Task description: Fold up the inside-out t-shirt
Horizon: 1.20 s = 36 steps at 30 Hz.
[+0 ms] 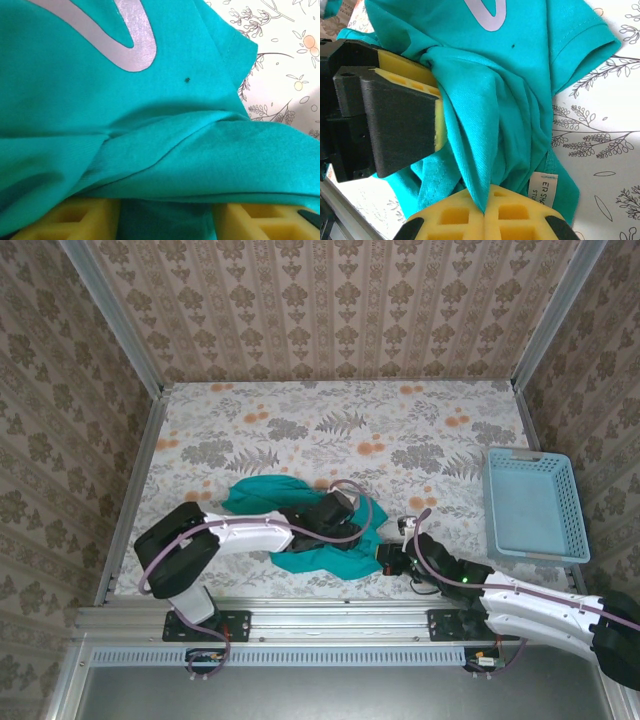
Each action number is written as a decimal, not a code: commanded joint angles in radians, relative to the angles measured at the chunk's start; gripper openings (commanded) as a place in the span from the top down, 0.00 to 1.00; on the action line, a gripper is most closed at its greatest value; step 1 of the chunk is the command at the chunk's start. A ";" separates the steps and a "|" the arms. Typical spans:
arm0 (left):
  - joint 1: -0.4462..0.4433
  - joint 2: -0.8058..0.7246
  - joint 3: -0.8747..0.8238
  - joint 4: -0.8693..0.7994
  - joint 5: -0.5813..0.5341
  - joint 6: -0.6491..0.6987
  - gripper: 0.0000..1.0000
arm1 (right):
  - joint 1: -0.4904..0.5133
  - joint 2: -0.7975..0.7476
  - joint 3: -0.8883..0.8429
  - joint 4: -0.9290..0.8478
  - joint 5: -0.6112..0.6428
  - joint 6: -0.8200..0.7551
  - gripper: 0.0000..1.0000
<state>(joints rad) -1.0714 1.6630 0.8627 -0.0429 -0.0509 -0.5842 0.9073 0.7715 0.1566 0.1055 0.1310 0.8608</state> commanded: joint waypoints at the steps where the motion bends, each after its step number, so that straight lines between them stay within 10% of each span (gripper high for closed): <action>1: 0.004 0.026 0.032 -0.011 0.010 -0.005 0.46 | -0.007 -0.019 -0.011 -0.007 0.033 0.011 0.96; 16: -0.090 -0.048 0.073 -0.138 -0.124 0.048 0.89 | -0.017 -0.002 0.061 -0.222 0.160 0.060 0.94; 30: -0.150 -0.417 -0.217 0.085 -0.014 0.104 0.97 | -0.066 0.138 0.164 -0.196 0.129 -0.068 0.89; 36: -0.094 -0.449 -0.249 0.102 0.050 0.101 0.98 | -0.048 0.089 0.211 -0.208 0.056 -0.214 0.60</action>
<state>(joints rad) -1.1877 1.2377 0.6285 0.0162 -0.0521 -0.5003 0.8482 0.8963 0.3302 -0.0765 0.2241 0.7536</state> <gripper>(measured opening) 0.055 0.378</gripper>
